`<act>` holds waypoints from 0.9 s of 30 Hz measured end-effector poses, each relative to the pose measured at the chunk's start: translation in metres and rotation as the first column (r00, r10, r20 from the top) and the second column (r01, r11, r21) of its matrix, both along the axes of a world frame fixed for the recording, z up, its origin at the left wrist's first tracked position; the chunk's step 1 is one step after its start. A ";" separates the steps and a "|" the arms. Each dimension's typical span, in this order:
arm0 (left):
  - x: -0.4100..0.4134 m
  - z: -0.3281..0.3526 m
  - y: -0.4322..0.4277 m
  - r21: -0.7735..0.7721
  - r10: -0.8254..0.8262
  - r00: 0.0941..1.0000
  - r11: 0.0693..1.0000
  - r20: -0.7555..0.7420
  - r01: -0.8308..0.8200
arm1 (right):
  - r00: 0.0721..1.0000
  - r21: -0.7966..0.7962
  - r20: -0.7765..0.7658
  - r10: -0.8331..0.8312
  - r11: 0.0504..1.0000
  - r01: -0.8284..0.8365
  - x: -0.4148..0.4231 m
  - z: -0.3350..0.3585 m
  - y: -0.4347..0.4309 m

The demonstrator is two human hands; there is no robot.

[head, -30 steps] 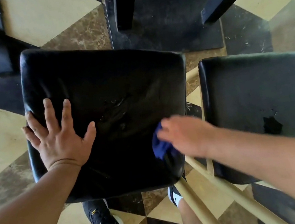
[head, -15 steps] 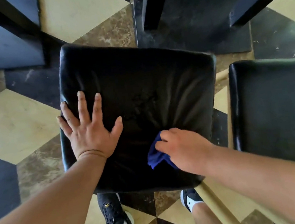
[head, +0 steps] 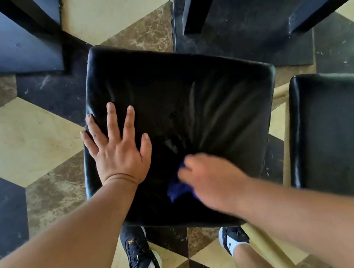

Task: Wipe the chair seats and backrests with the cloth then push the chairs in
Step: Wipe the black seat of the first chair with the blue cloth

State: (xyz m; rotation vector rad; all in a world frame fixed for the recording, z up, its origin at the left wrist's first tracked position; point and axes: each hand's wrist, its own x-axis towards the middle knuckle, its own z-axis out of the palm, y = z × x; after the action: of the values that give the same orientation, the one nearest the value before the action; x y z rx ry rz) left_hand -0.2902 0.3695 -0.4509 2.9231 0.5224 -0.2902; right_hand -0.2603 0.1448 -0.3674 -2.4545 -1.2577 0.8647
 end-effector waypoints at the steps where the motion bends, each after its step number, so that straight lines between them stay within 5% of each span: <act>1: 0.000 0.001 0.000 -0.001 0.001 1.000 1.000 -0.001 -0.001 | 0.996 -0.011 -0.053 0.068 0.998 -0.069 -0.014 0.004 -0.003; 4: 0.001 0.002 -0.001 -0.007 0.008 1.000 1.000 -0.005 -0.008 | 0.987 -0.033 -0.033 0.159 0.987 -0.160 0.007 0.002 -0.002; 12: 0.001 0.000 -0.001 -0.020 0.004 1.000 1.000 0.018 -0.004 | 0.878 0.002 0.275 -0.392 0.914 0.407 0.151 -0.023 0.046; 14: 0.001 0.001 0.000 -0.022 0.006 1.000 1.000 0.014 -0.006 | 0.899 -0.002 0.267 -0.347 0.933 0.361 0.120 -0.021 0.045; 19: 0.001 0.003 -0.001 -0.034 0.012 1.000 0.999 -0.010 -0.012 | 0.998 -0.004 -0.053 0.043 0.999 -0.043 -0.010 0.002 0.026; 22: 0.001 0.005 -0.002 -0.037 0.016 1.000 0.999 -0.014 -0.016 | 0.995 -0.006 -0.037 0.096 0.995 -0.096 0.014 -0.003 0.025; 27: 0.001 0.002 -0.001 -0.034 0.006 1.000 0.999 0.013 -0.006 | 0.913 0.013 0.253 -0.319 0.945 0.327 0.147 -0.026 0.051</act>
State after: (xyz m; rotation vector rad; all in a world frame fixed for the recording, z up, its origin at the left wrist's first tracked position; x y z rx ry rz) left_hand -0.2892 0.3687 -0.4487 2.8886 0.5194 -0.2761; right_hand -0.1130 0.1962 -0.3936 -2.7560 -0.8690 0.4981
